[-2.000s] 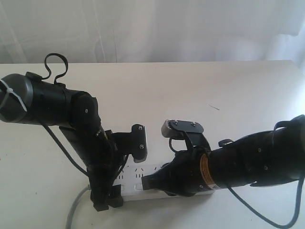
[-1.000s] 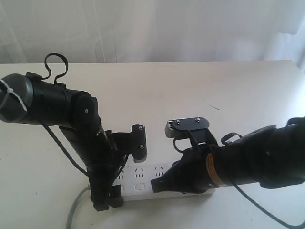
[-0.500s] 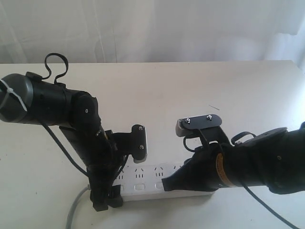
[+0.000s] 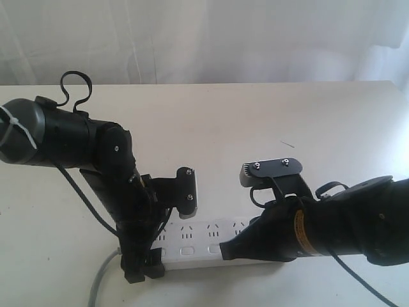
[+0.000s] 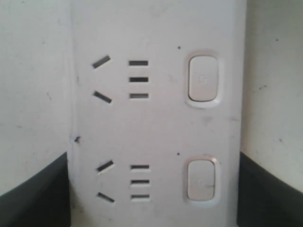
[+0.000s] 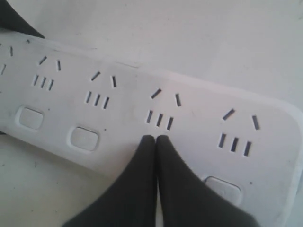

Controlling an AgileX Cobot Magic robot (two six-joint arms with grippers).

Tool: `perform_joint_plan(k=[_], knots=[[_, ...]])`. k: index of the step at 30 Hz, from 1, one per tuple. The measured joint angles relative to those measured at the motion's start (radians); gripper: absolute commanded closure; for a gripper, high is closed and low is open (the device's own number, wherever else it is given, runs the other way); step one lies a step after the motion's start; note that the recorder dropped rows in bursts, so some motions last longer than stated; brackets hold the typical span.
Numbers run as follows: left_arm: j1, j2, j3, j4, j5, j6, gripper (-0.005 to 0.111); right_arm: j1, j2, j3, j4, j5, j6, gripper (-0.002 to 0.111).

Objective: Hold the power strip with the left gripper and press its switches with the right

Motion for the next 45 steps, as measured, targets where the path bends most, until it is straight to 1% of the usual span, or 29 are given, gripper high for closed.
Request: perform_joint_plan(k=[20, 25, 29, 42, 45], knots=[[0.000, 0.000, 0.000, 0.002, 0.002, 0.004, 0.107, 0.000, 0.000, 0.002, 0.035, -0.009, 0.000, 0.108], [0.000, 0.000, 0.000, 0.002, 0.002, 0.004, 0.107, 0.000, 0.000, 0.007, 0.035, -0.085, 0.000, 0.108], [0.000, 0.000, 0.000, 0.002, 0.002, 0.004, 0.107, 0.000, 0.002, 0.007, 0.035, -0.096, 0.000, 0.108], [0.000, 0.000, 0.000, 0.002, 0.002, 0.004, 0.107, 0.000, 0.000, 0.007, 0.035, -0.037, 0.000, 0.108], [0.000, 0.000, 0.000, 0.002, 0.002, 0.006, 0.107, 0.000, 0.000, 0.007, 0.038, 0.005, 0.000, 0.108]])
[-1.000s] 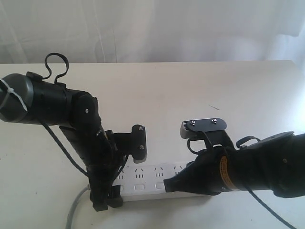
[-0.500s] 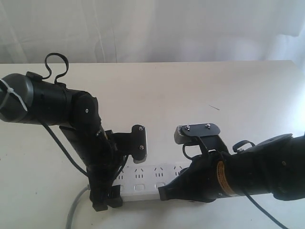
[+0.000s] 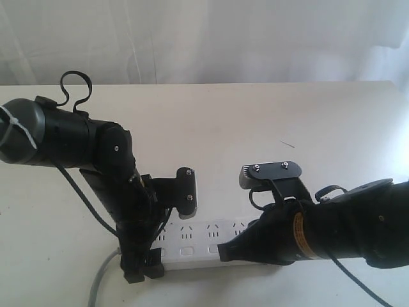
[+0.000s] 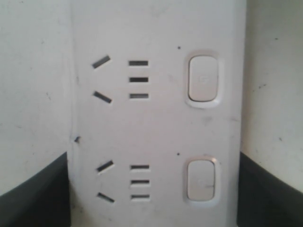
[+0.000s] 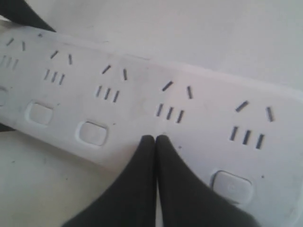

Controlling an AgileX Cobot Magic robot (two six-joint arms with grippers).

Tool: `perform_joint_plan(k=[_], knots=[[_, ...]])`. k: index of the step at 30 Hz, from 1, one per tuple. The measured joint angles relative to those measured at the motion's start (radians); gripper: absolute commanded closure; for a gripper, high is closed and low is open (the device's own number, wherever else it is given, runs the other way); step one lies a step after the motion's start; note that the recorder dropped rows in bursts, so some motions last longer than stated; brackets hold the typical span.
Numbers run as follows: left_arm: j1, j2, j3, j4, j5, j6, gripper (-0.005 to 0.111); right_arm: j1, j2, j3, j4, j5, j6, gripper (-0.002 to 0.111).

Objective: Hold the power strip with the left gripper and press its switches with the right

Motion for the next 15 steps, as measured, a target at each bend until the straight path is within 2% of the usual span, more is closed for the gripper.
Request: perform_joint_plan(k=[15], knots=[[0.000, 0.000, 0.000, -0.002, 0.000, 0.000, 0.107, 0.000, 0.000, 0.000, 0.002, -0.001, 0.000, 0.108]])
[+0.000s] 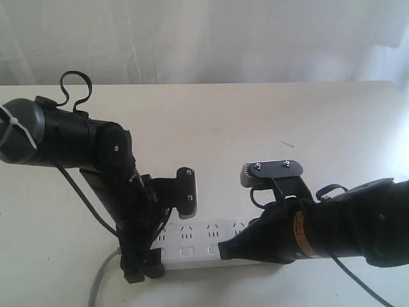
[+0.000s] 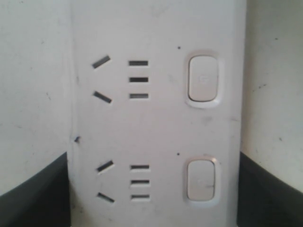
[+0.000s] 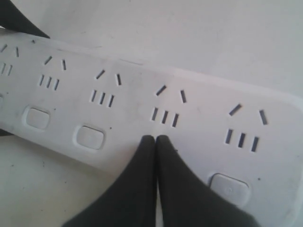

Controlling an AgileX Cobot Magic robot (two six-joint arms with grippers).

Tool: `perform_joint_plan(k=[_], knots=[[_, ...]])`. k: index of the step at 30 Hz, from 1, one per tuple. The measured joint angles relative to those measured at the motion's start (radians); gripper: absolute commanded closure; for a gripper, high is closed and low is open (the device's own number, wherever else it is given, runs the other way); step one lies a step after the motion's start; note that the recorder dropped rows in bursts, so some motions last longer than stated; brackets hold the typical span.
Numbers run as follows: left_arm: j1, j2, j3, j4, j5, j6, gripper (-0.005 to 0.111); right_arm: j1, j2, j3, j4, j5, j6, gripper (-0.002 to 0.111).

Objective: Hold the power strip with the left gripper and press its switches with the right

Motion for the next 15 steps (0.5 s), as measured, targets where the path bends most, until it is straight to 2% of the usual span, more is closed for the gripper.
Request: perform_joint_plan(k=[15], knots=[[0.000, 0.000, 0.000, 0.002, 0.004, 0.000, 0.107, -0.010, 0.079, -0.023, 0.032, -0.088, 0.002, 0.108]])
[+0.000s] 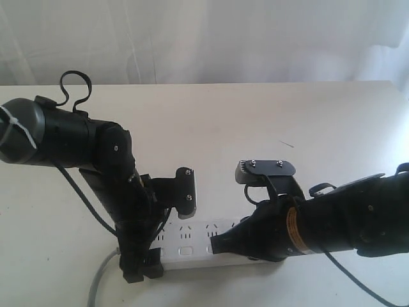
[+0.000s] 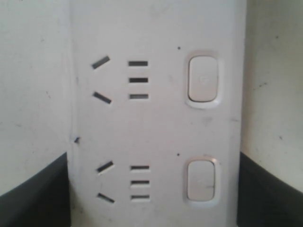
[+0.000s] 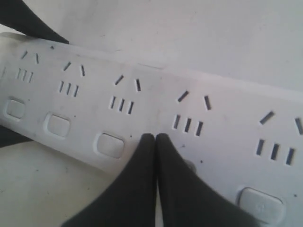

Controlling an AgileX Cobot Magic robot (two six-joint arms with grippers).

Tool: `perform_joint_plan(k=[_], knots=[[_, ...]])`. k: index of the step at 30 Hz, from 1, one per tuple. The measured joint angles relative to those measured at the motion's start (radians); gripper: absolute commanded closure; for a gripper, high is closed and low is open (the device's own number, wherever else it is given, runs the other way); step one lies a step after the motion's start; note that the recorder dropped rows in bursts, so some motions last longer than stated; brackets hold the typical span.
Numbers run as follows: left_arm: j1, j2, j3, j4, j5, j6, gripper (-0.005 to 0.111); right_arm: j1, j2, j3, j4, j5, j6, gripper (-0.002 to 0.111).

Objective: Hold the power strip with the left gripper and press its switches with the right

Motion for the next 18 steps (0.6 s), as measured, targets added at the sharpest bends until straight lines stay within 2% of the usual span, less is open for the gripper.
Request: perform_joint_plan(k=[7, 15, 18], knots=[[0.000, 0.000, 0.000, 0.000, 0.000, 0.002, 0.107, 0.006, -0.111, 0.030, -0.024, 0.029, -0.019, 0.108], [0.000, 0.000, -0.002, -0.002, 0.012, 0.033, 0.107, 0.008, -0.370, 0.044, -0.037, 0.197, -0.048, 0.108], [0.000, 0.000, -0.002, -0.002, 0.013, 0.039, 0.107, 0.008, -0.377, 0.092, -0.037, 0.215, -0.048, 0.108]])
